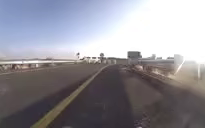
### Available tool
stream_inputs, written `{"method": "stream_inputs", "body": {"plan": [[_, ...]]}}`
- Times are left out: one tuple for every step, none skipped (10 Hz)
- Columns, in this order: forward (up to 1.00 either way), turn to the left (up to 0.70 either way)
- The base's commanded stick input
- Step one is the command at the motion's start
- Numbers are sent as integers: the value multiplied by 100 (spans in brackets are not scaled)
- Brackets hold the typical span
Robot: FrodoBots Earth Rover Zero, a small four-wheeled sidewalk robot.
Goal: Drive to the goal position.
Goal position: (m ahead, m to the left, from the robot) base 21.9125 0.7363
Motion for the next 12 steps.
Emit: {"method": "stream_inputs", "body": {"plan": [[50,0],[50,0],[50,0],[50,0],[50,0],[50,0],[50,0],[50,0],[50,0],[50,0],[50,0],[50,0]]}}
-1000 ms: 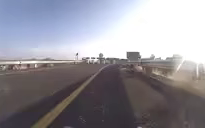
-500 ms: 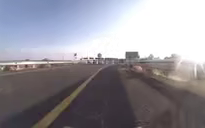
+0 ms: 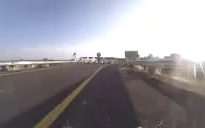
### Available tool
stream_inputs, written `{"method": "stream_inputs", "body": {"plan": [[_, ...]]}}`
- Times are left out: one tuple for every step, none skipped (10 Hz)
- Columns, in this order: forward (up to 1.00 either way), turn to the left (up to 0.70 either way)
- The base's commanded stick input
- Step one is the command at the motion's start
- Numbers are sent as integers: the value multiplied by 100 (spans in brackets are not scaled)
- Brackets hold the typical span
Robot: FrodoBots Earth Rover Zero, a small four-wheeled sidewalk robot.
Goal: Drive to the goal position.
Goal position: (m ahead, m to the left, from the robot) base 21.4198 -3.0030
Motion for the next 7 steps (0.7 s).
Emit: {"method": "stream_inputs", "body": {"plan": [[50,0],[50,0],[50,0],[50,0],[50,0],[50,0],[50,0]]}}
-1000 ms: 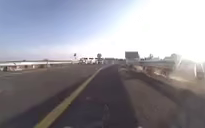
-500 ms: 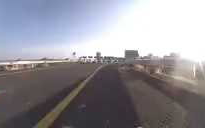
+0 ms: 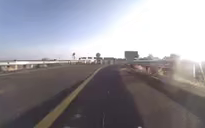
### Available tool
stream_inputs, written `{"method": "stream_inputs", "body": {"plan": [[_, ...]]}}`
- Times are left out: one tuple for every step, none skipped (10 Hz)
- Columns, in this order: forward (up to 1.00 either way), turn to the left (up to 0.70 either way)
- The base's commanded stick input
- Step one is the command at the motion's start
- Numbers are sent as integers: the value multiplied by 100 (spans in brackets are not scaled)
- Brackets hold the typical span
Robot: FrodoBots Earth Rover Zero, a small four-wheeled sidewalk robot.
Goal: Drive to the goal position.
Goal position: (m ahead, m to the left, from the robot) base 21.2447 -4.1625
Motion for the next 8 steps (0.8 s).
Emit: {"method": "stream_inputs", "body": {"plan": [[50,0],[50,0],[50,0],[50,0],[50,0],[50,0],[50,0],[50,0]]}}
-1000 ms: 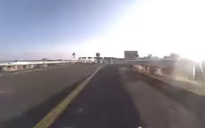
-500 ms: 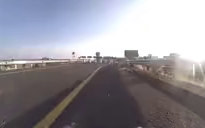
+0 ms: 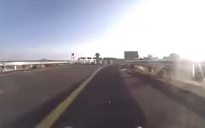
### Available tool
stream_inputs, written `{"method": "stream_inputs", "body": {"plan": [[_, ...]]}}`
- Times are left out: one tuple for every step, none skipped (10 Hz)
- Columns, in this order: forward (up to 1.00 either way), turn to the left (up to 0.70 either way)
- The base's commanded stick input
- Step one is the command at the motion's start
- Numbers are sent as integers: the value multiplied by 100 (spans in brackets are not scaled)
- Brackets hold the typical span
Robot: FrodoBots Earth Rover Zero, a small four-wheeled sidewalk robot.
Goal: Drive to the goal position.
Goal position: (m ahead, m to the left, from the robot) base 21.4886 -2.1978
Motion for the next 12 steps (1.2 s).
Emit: {"method": "stream_inputs", "body": {"plan": [[50,0],[50,0],[50,0],[50,0],[50,0],[50,0],[50,0],[50,0],[50,0],[50,0],[50,0],[50,0]]}}
